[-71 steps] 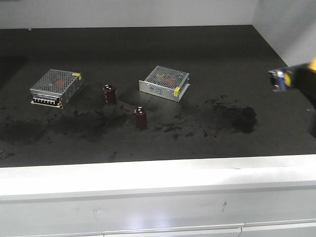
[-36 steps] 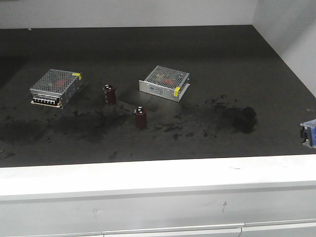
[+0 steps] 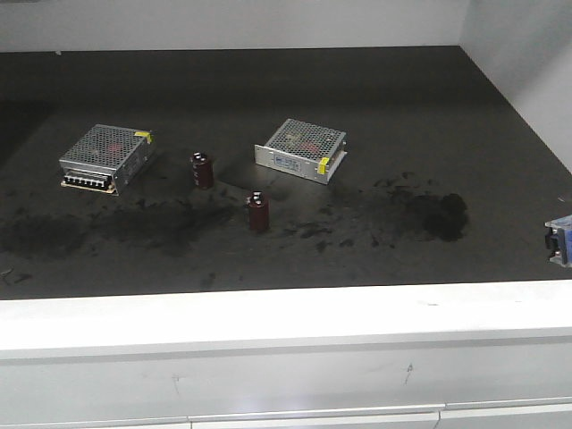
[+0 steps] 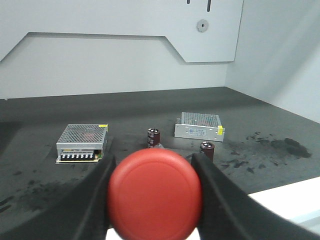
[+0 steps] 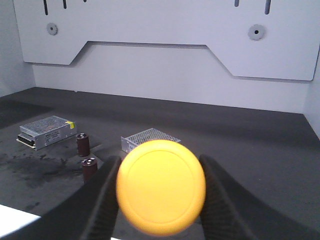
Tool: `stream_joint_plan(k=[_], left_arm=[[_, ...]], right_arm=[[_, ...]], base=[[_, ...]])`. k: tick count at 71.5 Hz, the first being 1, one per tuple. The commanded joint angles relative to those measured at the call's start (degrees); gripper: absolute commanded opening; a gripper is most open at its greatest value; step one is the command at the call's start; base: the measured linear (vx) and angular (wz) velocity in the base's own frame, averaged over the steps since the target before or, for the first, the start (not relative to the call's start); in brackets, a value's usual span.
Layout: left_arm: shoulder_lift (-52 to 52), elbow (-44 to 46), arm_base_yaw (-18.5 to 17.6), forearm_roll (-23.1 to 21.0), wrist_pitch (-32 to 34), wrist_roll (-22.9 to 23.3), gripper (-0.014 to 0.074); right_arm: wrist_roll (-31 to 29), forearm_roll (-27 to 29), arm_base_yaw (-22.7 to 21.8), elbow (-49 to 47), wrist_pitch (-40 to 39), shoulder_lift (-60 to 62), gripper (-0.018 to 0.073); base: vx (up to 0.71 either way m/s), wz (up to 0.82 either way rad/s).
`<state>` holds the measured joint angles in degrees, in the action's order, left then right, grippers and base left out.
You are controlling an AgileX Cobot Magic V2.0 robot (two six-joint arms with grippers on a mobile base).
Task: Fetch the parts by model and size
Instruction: 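Drive the base to the bench with the red tray, holding both buttons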
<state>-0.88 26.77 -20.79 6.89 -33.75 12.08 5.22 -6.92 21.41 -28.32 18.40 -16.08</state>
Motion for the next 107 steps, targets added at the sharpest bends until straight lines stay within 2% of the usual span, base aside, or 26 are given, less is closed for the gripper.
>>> stream_joint_plan(k=[1,22,63,107], left_arm=[[1.2,1.3,-0.3,0.1,4.4,0.5,-0.0007],[1.2,1.3,-0.3,0.1,4.4,0.5,-0.0007],[1.2,1.3,-0.3,0.1,4.4,0.5,-0.0007],[1.2,1.3,-0.3,0.1,4.4,0.5,-0.0007]], right_arm=[[-0.2,-0.7,-0.3,-1.5,-5.3,-0.5,-0.0005],[-0.2,-0.7,-0.3,-1.5,-5.3,-0.5,-0.0005],[-0.2,-0.7,-0.3,-1.5,-5.3,-0.5,-0.0005],[-0.2,-0.7,-0.3,-1.5,-5.3,-0.5,-0.0005]], base=[[-0.01,0.05],[-0.06,0.26],[-0.11,0.6],[-0.07,1.0]])
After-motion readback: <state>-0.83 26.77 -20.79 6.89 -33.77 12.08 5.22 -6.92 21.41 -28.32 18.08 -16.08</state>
